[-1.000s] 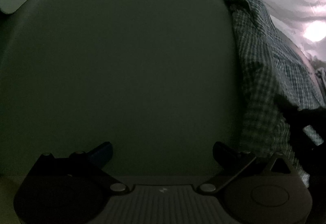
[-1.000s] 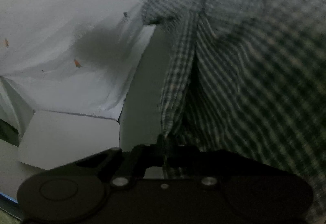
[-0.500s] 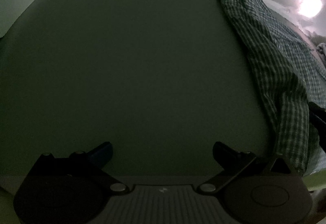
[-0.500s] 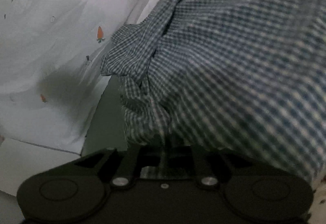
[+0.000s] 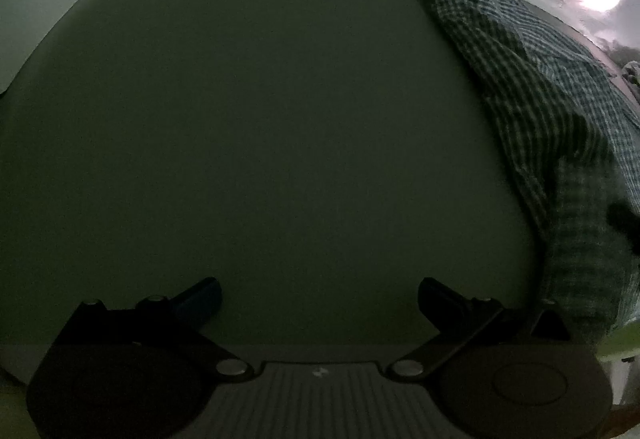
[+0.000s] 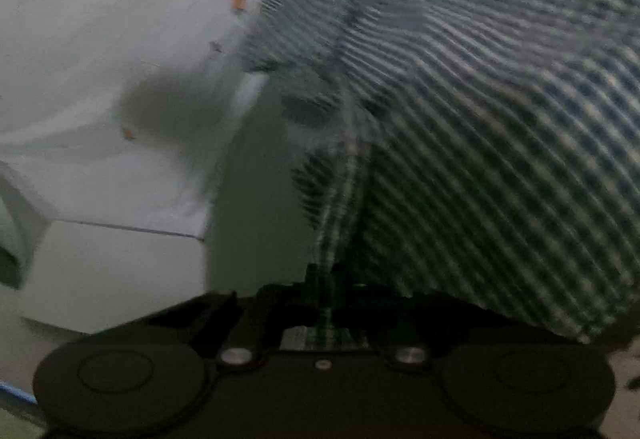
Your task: Fold clothes
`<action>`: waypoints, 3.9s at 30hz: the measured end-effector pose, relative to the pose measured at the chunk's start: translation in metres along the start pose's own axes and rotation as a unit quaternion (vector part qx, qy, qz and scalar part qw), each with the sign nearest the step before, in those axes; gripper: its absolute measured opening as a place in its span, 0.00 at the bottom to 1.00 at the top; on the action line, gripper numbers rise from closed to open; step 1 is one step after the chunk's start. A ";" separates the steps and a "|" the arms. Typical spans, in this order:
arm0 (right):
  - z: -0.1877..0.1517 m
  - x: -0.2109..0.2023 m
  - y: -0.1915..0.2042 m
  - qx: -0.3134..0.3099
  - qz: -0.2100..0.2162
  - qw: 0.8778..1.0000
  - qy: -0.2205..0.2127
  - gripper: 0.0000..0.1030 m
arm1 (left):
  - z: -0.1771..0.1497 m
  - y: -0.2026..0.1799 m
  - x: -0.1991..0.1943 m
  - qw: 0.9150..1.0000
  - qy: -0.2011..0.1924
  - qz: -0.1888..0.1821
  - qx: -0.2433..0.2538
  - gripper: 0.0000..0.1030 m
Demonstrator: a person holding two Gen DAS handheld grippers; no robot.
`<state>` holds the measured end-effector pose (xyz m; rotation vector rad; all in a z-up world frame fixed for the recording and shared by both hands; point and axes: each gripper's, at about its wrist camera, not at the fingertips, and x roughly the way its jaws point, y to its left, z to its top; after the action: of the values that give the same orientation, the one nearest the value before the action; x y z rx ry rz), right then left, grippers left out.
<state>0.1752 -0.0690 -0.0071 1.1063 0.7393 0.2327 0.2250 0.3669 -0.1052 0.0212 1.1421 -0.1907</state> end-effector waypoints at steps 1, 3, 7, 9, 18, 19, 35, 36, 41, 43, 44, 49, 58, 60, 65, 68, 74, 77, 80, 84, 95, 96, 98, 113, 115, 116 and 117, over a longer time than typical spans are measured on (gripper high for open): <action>0.004 -0.007 -0.002 0.005 0.005 1.000 -0.014 0.04 | 0.000 -0.001 0.001 1.000 0.000 0.002 0.002 1.00; 0.012 -0.021 -0.008 0.014 -0.011 0.999 -0.042 0.04 | 0.000 -0.003 0.002 1.000 0.001 0.006 0.006 1.00; 0.020 -0.031 -0.019 -0.012 -0.114 0.992 -0.055 0.10 | 0.000 -0.006 0.004 1.000 0.003 0.013 0.014 1.00; 0.016 -0.034 -0.025 0.007 -0.105 0.993 -0.054 0.17 | 0.000 -0.008 0.005 1.000 0.004 0.017 0.019 1.00; 0.003 -0.035 -0.020 0.007 -0.012 1.000 -0.011 0.03 | -0.006 -0.020 0.008 1.000 0.010 0.021 0.016 1.00; 0.004 -0.042 -0.022 0.028 0.033 0.999 -0.026 0.03 | -0.007 -0.021 0.009 1.000 0.009 0.020 0.014 1.00; 0.003 -0.057 -0.036 0.024 -0.082 0.996 -0.032 0.04 | -0.006 -0.056 -0.012 0.990 -0.017 -0.137 0.008 0.99; 0.003 -0.058 -0.037 0.026 -0.081 0.996 -0.031 0.04 | -0.006 -0.062 -0.013 0.988 -0.019 -0.151 0.013 0.99; 0.003 -0.060 -0.041 0.040 -0.075 0.996 -0.027 0.04 | 0.001 -0.086 -0.003 0.977 -0.013 -0.213 0.008 0.79; 0.003 -0.060 -0.043 0.046 -0.073 0.996 -0.026 0.04 | 0.007 -0.095 0.008 0.972 -0.007 -0.236 0.000 0.76; 0.003 -0.061 -0.044 0.049 -0.072 0.996 -0.025 0.04 | 0.009 -0.098 0.013 0.969 -0.004 -0.248 -0.006 0.72; 0.007 -0.063 -0.052 0.071 -0.056 0.996 -0.015 0.04 | 0.006 -0.104 0.030 0.957 0.014 -0.288 -0.041 0.57; 0.032 -0.068 -0.061 0.104 -0.011 0.994 0.019 0.04 | -0.005 -0.081 0.017 0.910 0.012 -0.378 -0.172 0.01; 0.041 -0.074 -0.060 0.107 0.012 0.994 0.018 0.04 | -0.008 -0.074 0.011 0.892 0.013 -0.402 -0.206 0.01; 0.052 -0.071 -0.060 0.064 -0.043 0.994 0.073 0.05 | -0.019 -0.072 0.016 0.928 0.040 -0.304 -0.210 0.01; 0.058 -0.064 -0.059 0.051 -0.078 0.990 0.107 0.12 | -0.024 -0.077 0.031 0.946 0.073 -0.234 -0.211 0.00; 0.100 -0.085 -0.037 -0.005 -0.094 0.992 0.082 0.38 | 0.004 -0.076 0.007 0.955 -0.007 -0.206 -0.211 0.23; 0.127 -0.095 -0.039 -0.002 -0.092 0.995 0.048 0.38 | 0.023 -0.080 0.003 0.956 -0.031 -0.196 -0.215 0.26; 0.158 -0.095 -0.046 0.006 -0.094 0.995 0.022 0.38 | 0.047 -0.084 0.006 0.953 -0.052 -0.197 -0.225 0.31; 0.193 -0.096 -0.051 0.024 -0.086 0.996 -0.010 0.38 | 0.085 -0.092 0.015 0.954 -0.072 -0.190 -0.222 0.33; 0.304 -0.035 -0.072 0.049 -0.103 0.990 -0.081 0.42 | 0.214 -0.097 0.079 0.957 -0.093 -0.188 -0.202 0.39; 0.316 -0.028 -0.075 0.050 -0.109 0.989 -0.089 0.43 | 0.227 -0.099 0.086 0.957 -0.091 -0.189 -0.203 0.41; 0.343 -0.015 -0.081 0.051 -0.126 0.985 -0.104 0.44 | 0.255 -0.103 0.100 0.956 -0.088 -0.189 -0.206 0.45; 0.446 0.056 -0.097 -0.035 -0.232 0.962 -0.143 0.17 | 0.348 -0.114 0.167 0.960 -0.059 -0.157 -0.226 0.45; 0.442 0.054 -0.088 -0.053 -0.228 0.960 -0.154 0.07 | 0.353 -0.115 0.168 0.961 -0.062 -0.152 -0.221 0.45; 0.439 0.053 -0.083 -0.061 -0.226 0.959 -0.160 0.07 | 0.356 -0.116 0.167 0.963 -0.066 -0.147 -0.216 0.45; 0.436 0.042 -0.076 -0.072 -0.216 0.957 -0.181 0.07 | 0.359 -0.117 0.165 0.965 -0.068 -0.140 -0.209 0.45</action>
<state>0.4738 -0.3980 0.0140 0.7940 0.6038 -0.2799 0.5955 0.1878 -0.0955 -0.5242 1.0253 -0.1951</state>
